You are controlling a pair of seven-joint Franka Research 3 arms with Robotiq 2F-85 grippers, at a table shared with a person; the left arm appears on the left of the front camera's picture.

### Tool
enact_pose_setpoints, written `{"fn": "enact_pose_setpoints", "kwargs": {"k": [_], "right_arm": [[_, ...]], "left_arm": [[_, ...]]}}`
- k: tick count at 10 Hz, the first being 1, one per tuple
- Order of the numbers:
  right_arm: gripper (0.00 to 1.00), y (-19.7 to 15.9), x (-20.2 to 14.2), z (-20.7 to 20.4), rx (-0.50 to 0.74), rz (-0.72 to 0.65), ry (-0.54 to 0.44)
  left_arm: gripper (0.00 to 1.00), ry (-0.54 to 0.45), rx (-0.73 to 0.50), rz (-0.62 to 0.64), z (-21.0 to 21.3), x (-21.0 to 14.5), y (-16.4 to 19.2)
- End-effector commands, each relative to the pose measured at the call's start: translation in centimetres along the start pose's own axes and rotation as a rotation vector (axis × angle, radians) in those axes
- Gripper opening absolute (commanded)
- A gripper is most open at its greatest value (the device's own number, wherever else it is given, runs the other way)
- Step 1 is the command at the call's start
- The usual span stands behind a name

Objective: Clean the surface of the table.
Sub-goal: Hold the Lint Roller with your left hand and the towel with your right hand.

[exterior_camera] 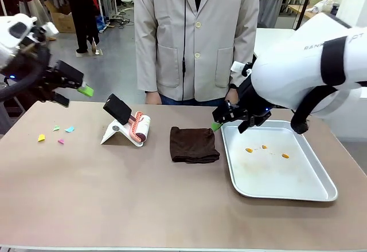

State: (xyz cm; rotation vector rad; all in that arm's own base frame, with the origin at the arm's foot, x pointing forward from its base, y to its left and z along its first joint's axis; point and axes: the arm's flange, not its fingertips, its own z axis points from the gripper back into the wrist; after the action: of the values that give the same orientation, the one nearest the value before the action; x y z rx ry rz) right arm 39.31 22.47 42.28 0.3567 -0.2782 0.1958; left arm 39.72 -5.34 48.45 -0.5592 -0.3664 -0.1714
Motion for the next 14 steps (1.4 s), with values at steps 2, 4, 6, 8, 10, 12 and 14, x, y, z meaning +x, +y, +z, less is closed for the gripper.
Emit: {"fn": "enact_pose_setpoints", "kwargs": {"k": [2, 4, 6, 8, 10, 12, 14], "right_arm": [[1.00, 0.4, -0.4, 0.4, 0.011, 0.016, -0.014], [1.00, 0.4, -0.4, 0.4, 0.011, 0.016, -0.014], [1.00, 0.8, 0.9, -0.3, 0.016, -0.009, 0.006], [1.00, 3.5, 3.4, -1.4, -0.001, -0.001, 0.025], [1.00, 6.2, 6.6, -3.8, -0.045, -0.017, 0.083], [1.00, 8.6, 9.2, -7.2, -0.129, -0.078, 0.114], [1.00, 9.7, 10.2, -9.3, -0.178, -0.100, 0.126]], "left_arm": [[1.00, 0.000, 0.000, 0.000, 0.0, 0.0, 0.0], [1.00, 0.000, 0.000, 0.000, 0.0, 0.0, 0.0], [1.00, 0.020, 0.017, 0.044, -1.1, 1.8, 0.1], [1.00, 0.057, -0.006, 0.049, -1.9, 3.4, -0.3], [1.00, 0.075, -0.023, 0.098, -3.1, 5.4, 0.3], [1.00, 0.098, -0.007, 0.126, -4.6, 7.0, 0.8], [1.00, 0.100, 0.034, 0.165, -6.0, 8.4, 1.0]]}}
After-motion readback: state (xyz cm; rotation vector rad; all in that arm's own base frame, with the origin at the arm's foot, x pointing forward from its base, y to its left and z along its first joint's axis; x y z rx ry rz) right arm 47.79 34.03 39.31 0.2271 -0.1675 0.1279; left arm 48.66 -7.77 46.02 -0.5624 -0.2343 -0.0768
